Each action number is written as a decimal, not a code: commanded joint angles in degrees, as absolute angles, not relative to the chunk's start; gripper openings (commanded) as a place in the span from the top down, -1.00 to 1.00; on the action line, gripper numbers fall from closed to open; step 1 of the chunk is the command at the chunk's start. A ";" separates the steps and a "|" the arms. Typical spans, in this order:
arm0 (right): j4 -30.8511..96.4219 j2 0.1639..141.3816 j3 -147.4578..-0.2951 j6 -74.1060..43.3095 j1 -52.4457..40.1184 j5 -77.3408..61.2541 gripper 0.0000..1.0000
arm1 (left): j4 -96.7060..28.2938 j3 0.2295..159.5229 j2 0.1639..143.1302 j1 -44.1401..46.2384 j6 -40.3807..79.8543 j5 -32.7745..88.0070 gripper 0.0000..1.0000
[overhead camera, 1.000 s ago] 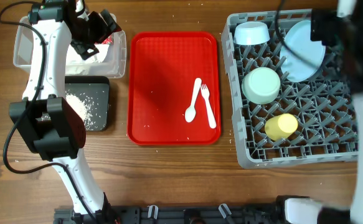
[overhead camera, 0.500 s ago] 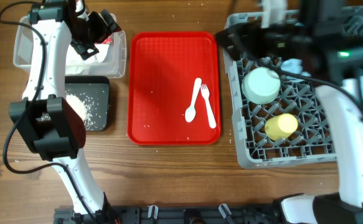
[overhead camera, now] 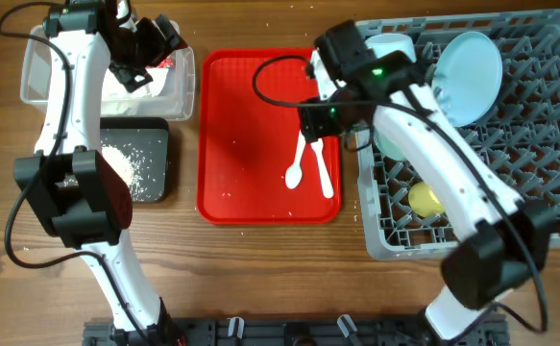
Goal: Sort waste into correct bins and load items into the dishwasher rack
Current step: 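Reach the right gripper to the white fork on the red tray, then grasp the white fork with the right gripper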
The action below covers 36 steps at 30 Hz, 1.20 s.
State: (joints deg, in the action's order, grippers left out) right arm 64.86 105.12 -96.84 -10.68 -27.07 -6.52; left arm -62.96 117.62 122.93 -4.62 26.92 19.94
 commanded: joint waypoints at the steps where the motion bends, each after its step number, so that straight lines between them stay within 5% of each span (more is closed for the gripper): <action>1: 64.66 111.79 -96.18 -10.90 -27.42 -5.10 -0.19 | -62.83 118.19 122.23 -4.62 27.29 19.62 -1.00; 9: 59.07 123.63 -95.94 -10.48 -27.57 0.21 0.05 | -62.83 118.19 122.26 -4.62 27.29 19.62 -1.00; 25: 46.83 124.53 -87.50 -9.15 -27.53 1.69 0.10 | -62.83 118.19 122.23 -4.62 27.29 19.62 -1.00; 31: 45.67 125.49 -87.15 -9.13 -27.53 1.45 0.47 | -62.83 118.19 122.23 -4.62 27.29 19.62 -1.00; 34: 47.77 125.49 -86.91 -9.19 -27.53 1.43 0.47 | -62.83 118.19 122.26 -4.62 27.29 19.62 -1.00; 36: 50.30 125.49 -86.91 -9.19 -27.53 1.26 0.06 | -62.83 118.19 122.23 -4.62 27.29 19.62 -1.00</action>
State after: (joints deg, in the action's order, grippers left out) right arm 48.05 123.22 -88.42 -9.06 -27.24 1.37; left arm -62.98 117.60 122.93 -4.62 26.92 19.97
